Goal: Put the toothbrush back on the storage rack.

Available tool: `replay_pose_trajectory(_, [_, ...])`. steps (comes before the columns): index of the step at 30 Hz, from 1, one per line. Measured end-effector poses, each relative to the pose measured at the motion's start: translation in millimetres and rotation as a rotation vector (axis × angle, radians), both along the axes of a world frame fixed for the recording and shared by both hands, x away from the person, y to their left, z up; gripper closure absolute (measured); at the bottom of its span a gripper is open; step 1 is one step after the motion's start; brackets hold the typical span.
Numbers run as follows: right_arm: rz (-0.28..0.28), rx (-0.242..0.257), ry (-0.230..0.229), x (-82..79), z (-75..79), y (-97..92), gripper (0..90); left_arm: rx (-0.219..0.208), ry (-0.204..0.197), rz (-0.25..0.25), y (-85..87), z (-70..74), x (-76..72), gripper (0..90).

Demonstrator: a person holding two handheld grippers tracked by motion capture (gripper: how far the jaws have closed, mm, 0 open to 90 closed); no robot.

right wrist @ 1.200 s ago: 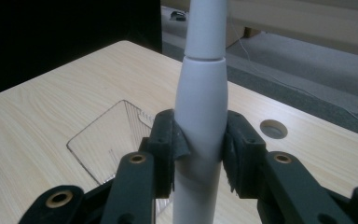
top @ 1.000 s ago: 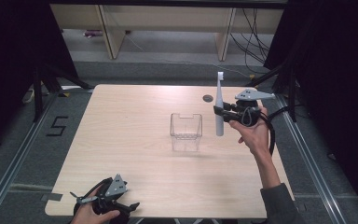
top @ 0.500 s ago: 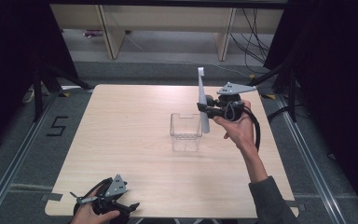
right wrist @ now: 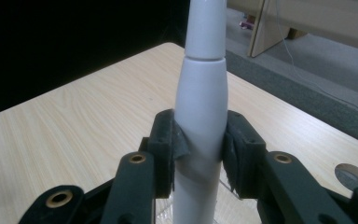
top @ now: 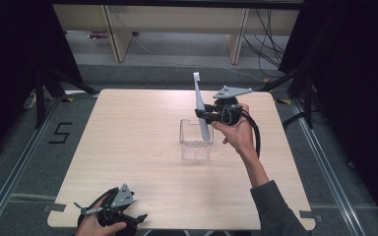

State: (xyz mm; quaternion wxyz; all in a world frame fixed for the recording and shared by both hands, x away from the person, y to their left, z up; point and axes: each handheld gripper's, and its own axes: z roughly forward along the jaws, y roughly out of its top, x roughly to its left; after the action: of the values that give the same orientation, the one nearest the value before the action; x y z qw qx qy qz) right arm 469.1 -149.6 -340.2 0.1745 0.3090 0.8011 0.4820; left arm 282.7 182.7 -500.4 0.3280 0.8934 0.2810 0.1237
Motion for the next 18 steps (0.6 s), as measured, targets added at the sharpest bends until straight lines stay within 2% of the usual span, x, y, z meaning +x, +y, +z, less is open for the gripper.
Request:
replay_pose_trajectory(1, [0.0,0.0,0.0,0.0,0.0,0.0,66.9,0.0,0.0,0.0,0.0,0.0,0.0,15.0])
replay_pose_trajectory(2, [-0.011,0.0,0.026,0.3,-3.2,4.2,66.9,0.0,0.0,0.002,0.1,-0.1,0.1,15.1])
replay_pose_trajectory(5, [-0.005,-0.021,0.007,4.7,-7.9,8.0,66.9,-0.001,0.0,0.001,0.1,0.0,0.0,15.0])
replay_pose_trajectory(6, [0.003,-0.038,0.015,5.8,-8.4,8.2,66.9,-0.001,0.001,0.002,0.0,-0.1,0.0,15.1])
replay_pose_trajectory(7, [0.001,-0.033,0.008,7.3,-10.9,9.9,66.9,0.0,0.001,0.001,0.0,-0.1,0.0,15.1])
replay_pose_trajectory(8, [0.002,-0.047,0.026,7.4,-11.4,10.1,66.9,0.0,0.001,0.0,0.1,0.0,0.0,15.1])
replay_pose_trajectory(12, [0.0,-0.056,0.023,10.1,-18.0,12.5,66.9,-0.003,0.001,0.002,0.3,-0.1,0.0,15.1])
replay_pose_trajectory(13, [-0.004,-0.062,0.047,8.8,-17.8,12.5,66.9,-0.002,0.002,0.002,0.1,-0.2,0.0,15.1])
replay_pose_trajectory(17, [-0.005,-0.071,0.05,10.9,-24.6,14.4,66.9,-0.007,-0.001,0.005,-0.5,-0.9,-0.4,15.1])
replay_pose_trajectory(18, [0.003,-0.093,0.053,11.5,-25.8,14.0,66.9,-0.004,0.002,0.003,-0.3,-0.6,-0.1,15.1])
